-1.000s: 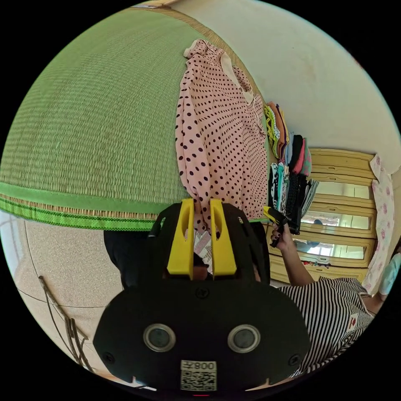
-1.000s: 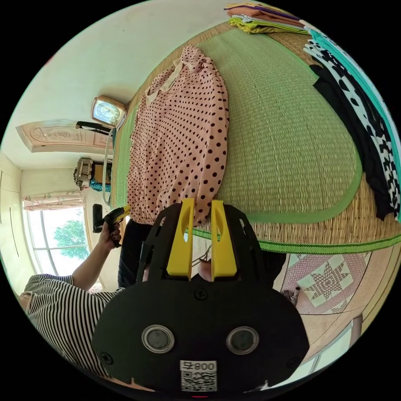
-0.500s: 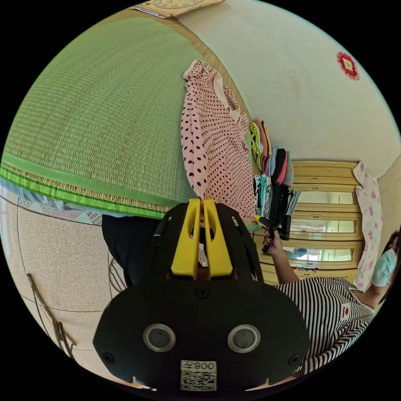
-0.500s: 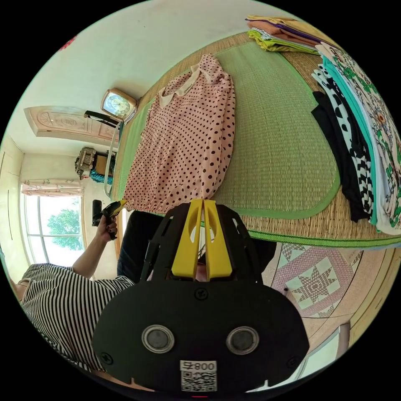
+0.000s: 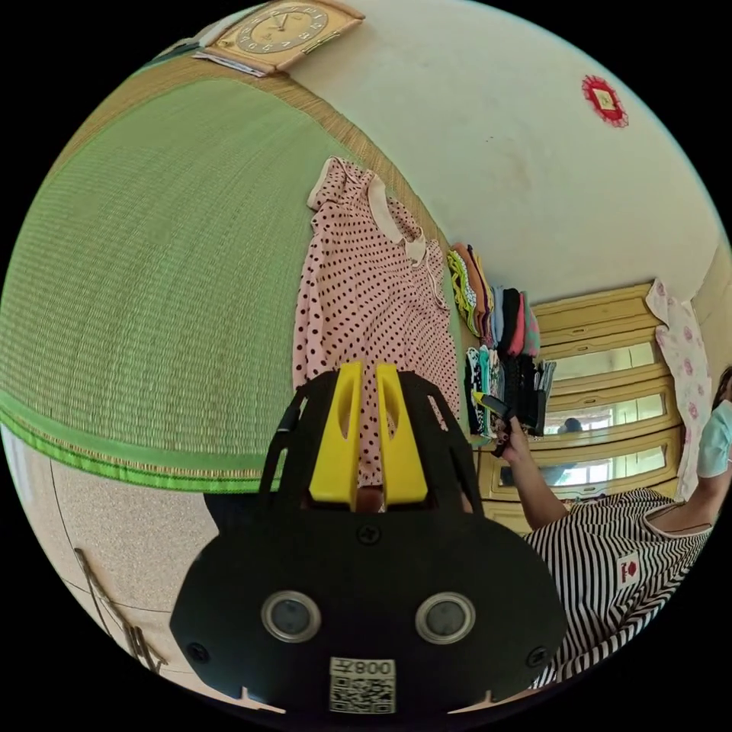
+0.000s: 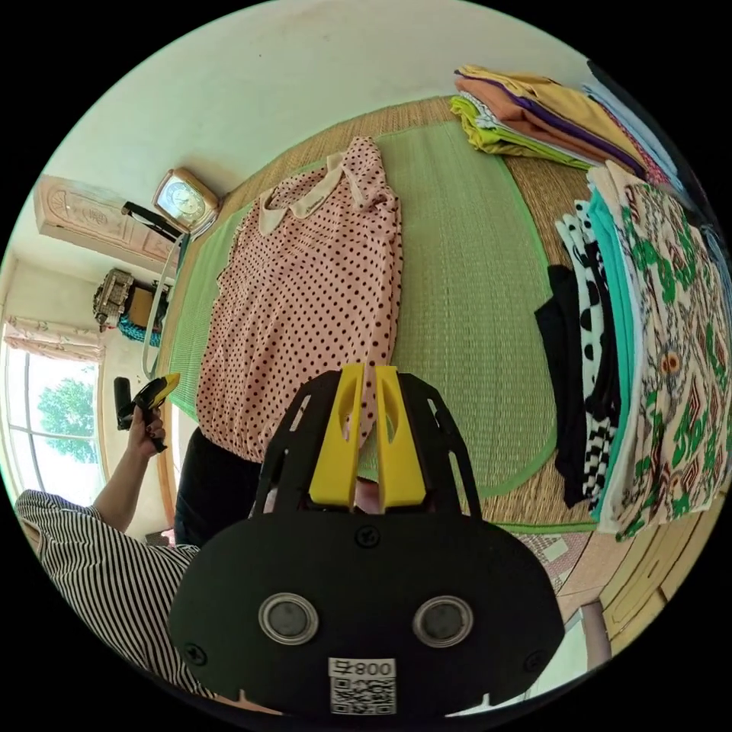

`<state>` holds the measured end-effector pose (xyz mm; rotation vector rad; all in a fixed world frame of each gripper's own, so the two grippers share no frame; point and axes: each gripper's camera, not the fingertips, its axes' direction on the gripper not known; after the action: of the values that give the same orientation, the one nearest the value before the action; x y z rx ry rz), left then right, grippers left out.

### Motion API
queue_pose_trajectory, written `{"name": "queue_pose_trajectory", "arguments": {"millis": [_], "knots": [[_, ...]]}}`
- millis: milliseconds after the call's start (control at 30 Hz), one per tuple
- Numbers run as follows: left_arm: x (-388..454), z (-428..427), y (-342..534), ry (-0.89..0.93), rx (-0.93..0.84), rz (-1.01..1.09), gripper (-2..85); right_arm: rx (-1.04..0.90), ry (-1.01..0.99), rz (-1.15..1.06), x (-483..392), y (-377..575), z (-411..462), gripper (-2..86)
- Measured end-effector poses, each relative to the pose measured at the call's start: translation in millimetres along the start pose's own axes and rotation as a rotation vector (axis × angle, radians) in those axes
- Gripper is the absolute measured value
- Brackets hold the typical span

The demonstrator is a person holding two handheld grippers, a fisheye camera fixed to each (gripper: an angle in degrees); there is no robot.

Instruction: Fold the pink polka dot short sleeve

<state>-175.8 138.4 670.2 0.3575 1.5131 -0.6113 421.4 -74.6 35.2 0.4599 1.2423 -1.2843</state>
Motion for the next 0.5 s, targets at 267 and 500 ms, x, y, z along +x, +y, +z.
{"name": "queue_pose_trajectory", "arguments": {"millis": [267,500], "knots": [[23.3,103.4,-105.5,0.032,-0.059,0.133,3.7,0.043,0.126,-0.188,-47.1,-70.5,31.7,6.1],[86.2,227.7,-197.2,0.112,-0.166,0.336,6.3,0.116,0.387,-0.429,-95.6,-121.3,76.1,8.1]]}}
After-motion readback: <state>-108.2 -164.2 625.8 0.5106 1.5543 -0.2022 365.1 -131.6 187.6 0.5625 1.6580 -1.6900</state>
